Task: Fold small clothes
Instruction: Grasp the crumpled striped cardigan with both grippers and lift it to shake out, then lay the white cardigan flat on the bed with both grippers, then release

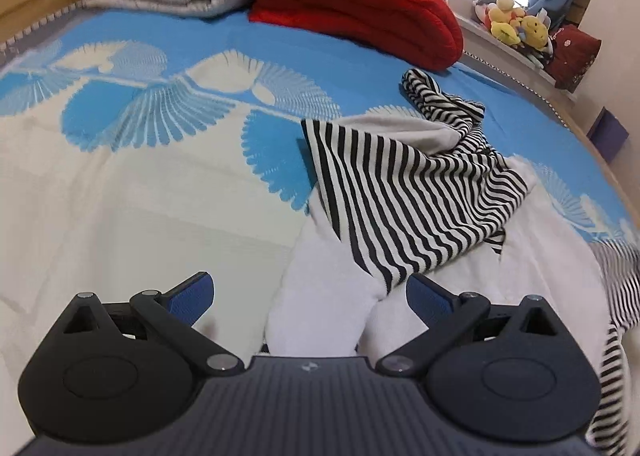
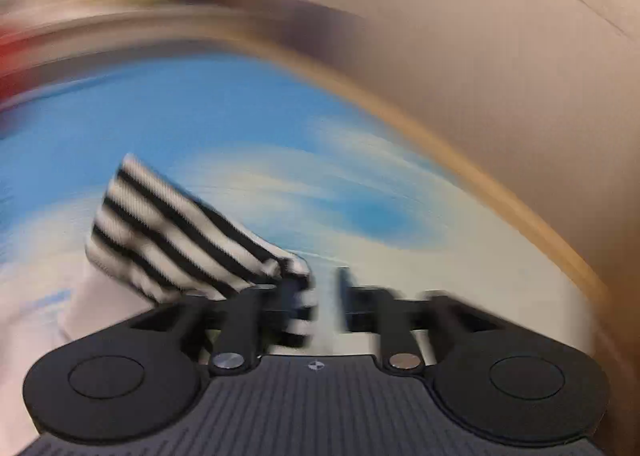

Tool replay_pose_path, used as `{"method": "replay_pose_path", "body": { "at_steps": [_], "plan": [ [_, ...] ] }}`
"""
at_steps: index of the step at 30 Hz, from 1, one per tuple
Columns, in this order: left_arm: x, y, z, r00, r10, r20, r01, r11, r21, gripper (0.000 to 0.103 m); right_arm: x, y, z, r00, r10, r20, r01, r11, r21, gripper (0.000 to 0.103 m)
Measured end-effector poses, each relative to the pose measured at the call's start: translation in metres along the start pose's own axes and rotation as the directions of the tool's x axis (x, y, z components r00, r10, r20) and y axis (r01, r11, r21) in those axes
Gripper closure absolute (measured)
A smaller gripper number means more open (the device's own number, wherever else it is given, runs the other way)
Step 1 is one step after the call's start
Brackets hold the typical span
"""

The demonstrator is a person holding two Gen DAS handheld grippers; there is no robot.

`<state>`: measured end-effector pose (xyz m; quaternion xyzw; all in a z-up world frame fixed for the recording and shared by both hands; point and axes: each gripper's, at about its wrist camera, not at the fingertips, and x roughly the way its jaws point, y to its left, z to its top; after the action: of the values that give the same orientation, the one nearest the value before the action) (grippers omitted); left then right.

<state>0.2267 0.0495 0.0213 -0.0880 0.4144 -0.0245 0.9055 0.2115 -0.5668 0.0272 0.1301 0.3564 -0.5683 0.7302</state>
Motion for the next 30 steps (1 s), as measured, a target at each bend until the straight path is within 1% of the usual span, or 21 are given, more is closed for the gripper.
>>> {"method": "replay_pose_path", "body": {
  "at_steps": [1, 2, 3, 5, 6, 7, 8, 10, 11, 12, 13, 14, 15, 17, 18, 19, 20, 22, 25, 27, 30],
  "plan": [
    [-0.003, -0.003, -0.001, 1.000, 0.019, 0.022, -0.019, 1.000, 0.011, 0.000, 0.016, -0.039, -0.004, 0.999, 0.023, -0.048, -0.019, 0.997, 0.072, 0.047],
    [-0.005, -0.005, -0.003, 0.999, 0.026, 0.042, -0.027, 0.999, 0.023, 0.000, 0.021, -0.065, -0.012, 0.993, 0.097, -0.068, -0.088, 0.989, 0.121, 0.047],
    [-0.007, -0.007, -0.003, 0.998, 0.023, 0.054, -0.025, 0.999, 0.036, 0.000, 0.019, -0.085, -0.024, 0.983, 0.171, -0.063, -0.159, 0.974, 0.164, 0.046],
    [-0.011, -0.012, -0.005, 0.997, 0.014, 0.075, -0.019, 0.998, 0.061, 0.000, 0.000, -0.107, -0.050, 0.970, 0.242, -0.009, -0.238, 0.958, 0.161, 0.042],
    [-0.013, -0.015, -0.005, 0.996, 0.016, 0.087, -0.022, 0.997, 0.068, 0.000, -0.014, -0.106, -0.062, 0.961, 0.274, 0.031, -0.275, 0.949, 0.155, 0.040],
    [-0.014, -0.020, -0.004, 0.996, 0.018, 0.090, -0.025, 0.996, 0.081, 0.000, -0.029, -0.108, -0.078, 0.946, 0.316, 0.071, -0.323, 0.933, 0.158, 0.035],
    [-0.014, -0.027, -0.002, 0.996, 0.014, 0.085, -0.022, 0.995, 0.102, 0.000, -0.041, -0.112, -0.090, 0.919, 0.380, 0.102, -0.393, 0.903, 0.171, 0.030],
    [-0.013, -0.048, 0.006, 0.997, -0.003, 0.082, -0.009, 0.989, 0.151, 0.000, -0.060, -0.114, -0.119, 0.851, 0.506, 0.143, -0.526, 0.818, 0.232, 0.029],
    [-0.011, -0.064, 0.013, 0.997, -0.018, 0.078, 0.004, 0.983, 0.184, 0.000, -0.062, -0.114, -0.127, 0.830, 0.539, 0.143, -0.557, 0.790, 0.256, 0.029],
    [-0.009, -0.079, 0.019, 0.996, -0.047, 0.074, 0.030, 0.976, 0.214, 0.000, -0.068, -0.107, -0.131, 0.801, 0.585, 0.124, -0.595, 0.760, 0.262, 0.028],
    [-0.004, -0.098, 0.027, 0.994, -0.086, 0.070, 0.066, 0.967, 0.246, 0.000, -0.075, -0.100, -0.127, 0.772, 0.626, 0.116, -0.633, 0.738, 0.232, 0.029],
    [0.002, -0.115, 0.032, 0.992, -0.107, 0.069, 0.085, 0.960, 0.267, 0.000, -0.081, -0.092, -0.125, 0.732, 0.668, 0.133, -0.681, 0.714, 0.164, 0.029],
    [0.012, -0.134, 0.036, 0.990, -0.127, 0.064, 0.103, 0.952, 0.289, 0.000, -0.088, -0.087, -0.124, 0.715, 0.677, 0.171, -0.697, 0.710, 0.101, 0.029],
    [0.040, -0.175, 0.042, 0.987, -0.161, 0.021, 0.145, 0.932, 0.332, 0.000, -0.100, -0.074, -0.120, 0.723, 0.647, 0.241, -0.668, 0.744, 0.007, 0.028],
    [0.056, -0.193, 0.044, 0.986, -0.166, -0.006, 0.158, 0.928, 0.338, 0.000, -0.100, -0.070, -0.117, 0.717, 0.648, 0.256, -0.670, 0.743, -0.006, 0.027],
    [0.071, -0.209, 0.043, 0.985, -0.168, -0.028, 0.167, 0.925, 0.342, 0.000, -0.100, -0.068, -0.113, 0.697, 0.669, 0.260, -0.690, 0.724, -0.013, 0.027],
    [0.082, -0.221, 0.043, 0.985, -0.170, -0.040, 0.173, 0.922, 0.345, 0.000, -0.100, -0.066, -0.111, 0.686, 0.681, 0.256, -0.701, 0.713, -0.017, 0.027],
    [0.107, -0.245, 0.040, 0.985, -0.165, -0.060, 0.175, 0.917, 0.357, 0.000, -0.102, -0.065, -0.108, 0.679, 0.688, 0.255, -0.707, 0.707, -0.026, 0.027],
    [0.137, -0.261, 0.036, 0.987, -0.132, -0.092, 0.157, 0.914, 0.375, 0.000, -0.100, -0.066, -0.106, 0.685, 0.682, 0.257, -0.697, 0.716, -0.039, 0.027],
    [0.149, -0.265, 0.034, 0.990, -0.119, -0.082, 0.142, 0.912, 0.385, 0.000, -0.095, -0.066, -0.101, 0.693, 0.677, 0.250, -0.695, 0.719, -0.021, 0.027],
    [0.166, -0.265, 0.035, 0.991, -0.098, -0.089, 0.126, 0.905, 0.406, 0.000, -0.095, -0.075, -0.113, 0.707, 0.667, 0.235, -0.689, 0.724, 0.020, 0.027]
  ]
}}
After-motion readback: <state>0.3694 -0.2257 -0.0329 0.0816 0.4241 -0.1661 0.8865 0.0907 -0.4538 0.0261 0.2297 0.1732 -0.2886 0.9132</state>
